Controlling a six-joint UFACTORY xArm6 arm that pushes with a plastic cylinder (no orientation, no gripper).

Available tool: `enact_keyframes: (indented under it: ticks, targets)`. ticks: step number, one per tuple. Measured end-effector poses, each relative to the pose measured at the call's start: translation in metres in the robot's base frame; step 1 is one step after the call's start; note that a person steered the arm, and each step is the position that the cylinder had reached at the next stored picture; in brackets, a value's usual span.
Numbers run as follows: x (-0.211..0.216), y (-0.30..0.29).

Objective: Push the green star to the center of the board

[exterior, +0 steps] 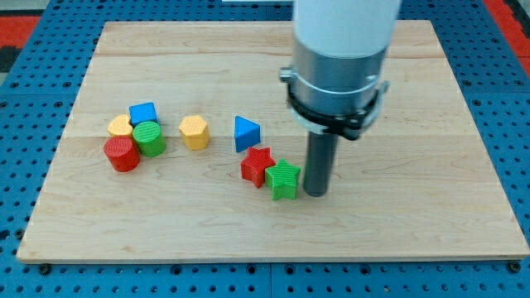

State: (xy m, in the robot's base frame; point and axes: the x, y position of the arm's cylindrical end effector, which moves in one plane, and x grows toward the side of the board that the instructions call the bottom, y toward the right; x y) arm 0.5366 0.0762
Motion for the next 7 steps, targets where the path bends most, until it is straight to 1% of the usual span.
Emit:
enact_keyframes:
  ticks: [1,2,3,4,5,7]
  targets:
    - [0.032,0.048]
    - [0.05,-0.011]
    - [0.033,-0.052]
    - [0.024,-0.053]
    - [0.004,-0.05]
    - [-0.056,-0.038]
